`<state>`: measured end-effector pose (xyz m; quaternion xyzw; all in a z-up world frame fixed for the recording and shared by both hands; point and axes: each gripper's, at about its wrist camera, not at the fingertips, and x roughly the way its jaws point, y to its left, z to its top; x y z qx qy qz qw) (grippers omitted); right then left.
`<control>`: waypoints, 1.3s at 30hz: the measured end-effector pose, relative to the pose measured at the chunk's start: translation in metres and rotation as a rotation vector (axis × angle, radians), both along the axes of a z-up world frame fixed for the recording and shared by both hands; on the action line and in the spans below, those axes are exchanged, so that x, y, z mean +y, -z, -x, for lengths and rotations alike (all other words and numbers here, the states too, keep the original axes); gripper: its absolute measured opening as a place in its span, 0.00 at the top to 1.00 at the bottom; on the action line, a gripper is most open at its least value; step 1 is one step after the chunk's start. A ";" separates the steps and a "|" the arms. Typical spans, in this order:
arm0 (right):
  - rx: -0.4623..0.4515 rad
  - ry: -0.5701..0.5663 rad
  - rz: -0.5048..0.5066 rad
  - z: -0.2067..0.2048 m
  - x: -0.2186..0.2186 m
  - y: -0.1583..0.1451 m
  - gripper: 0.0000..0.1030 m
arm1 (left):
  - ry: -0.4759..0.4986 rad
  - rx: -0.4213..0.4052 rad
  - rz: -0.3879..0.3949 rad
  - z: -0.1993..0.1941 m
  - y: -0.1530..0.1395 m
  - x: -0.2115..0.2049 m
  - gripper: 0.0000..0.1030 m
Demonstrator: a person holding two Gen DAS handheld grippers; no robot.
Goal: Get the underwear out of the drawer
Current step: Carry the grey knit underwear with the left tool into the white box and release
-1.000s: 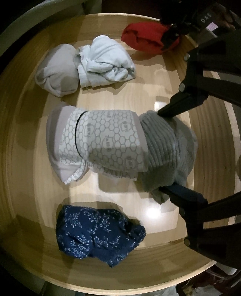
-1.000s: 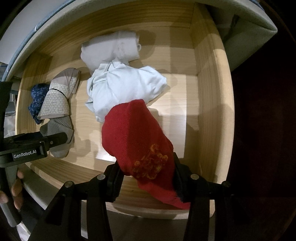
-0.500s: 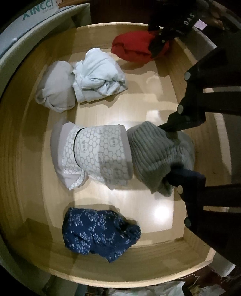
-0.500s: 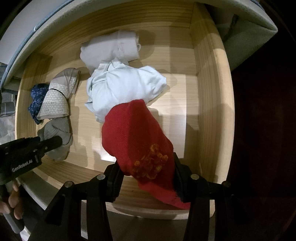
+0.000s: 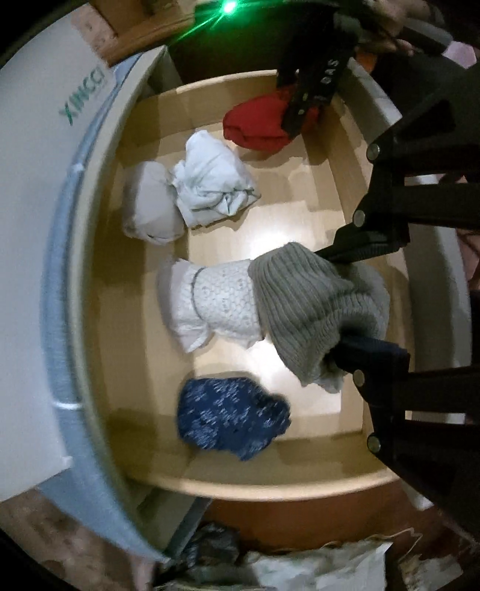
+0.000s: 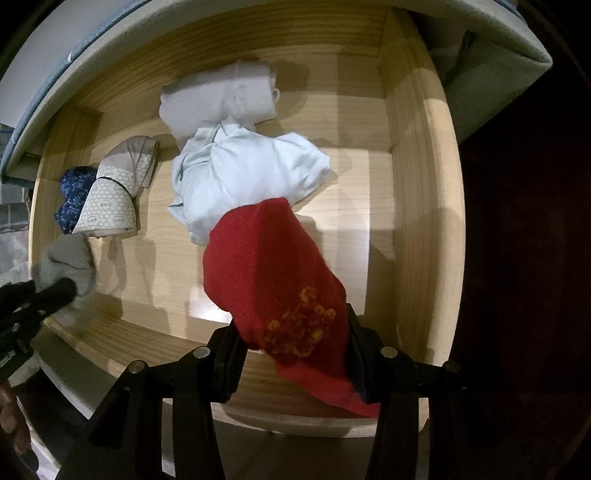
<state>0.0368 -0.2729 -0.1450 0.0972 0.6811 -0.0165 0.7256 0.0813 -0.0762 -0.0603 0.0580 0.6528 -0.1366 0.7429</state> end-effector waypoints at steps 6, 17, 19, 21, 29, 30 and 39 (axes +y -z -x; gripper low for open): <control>-0.004 -0.001 0.011 0.001 0.001 -0.003 0.57 | 0.021 -0.098 0.024 0.010 -0.031 0.006 0.65; -0.001 0.001 0.018 0.002 0.006 -0.010 0.57 | 0.048 -0.351 0.059 0.023 -0.099 0.015 0.65; 0.000 0.001 0.019 0.002 0.005 -0.009 0.57 | 0.047 -0.394 0.080 0.024 -0.114 0.018 0.65; -0.001 0.000 0.020 0.002 0.005 -0.009 0.57 | 0.050 -0.435 0.105 0.024 -0.128 0.020 0.65; 0.000 0.002 0.018 0.001 0.005 -0.010 0.57 | 0.020 -0.595 0.165 0.015 -0.188 0.031 0.65; 0.000 0.002 0.019 0.001 0.005 -0.010 0.57 | 0.019 -0.609 0.167 0.013 -0.191 0.032 0.65; 0.004 0.000 0.022 -0.002 0.006 -0.013 0.57 | -0.007 -0.736 0.158 -0.014 -0.219 0.038 0.65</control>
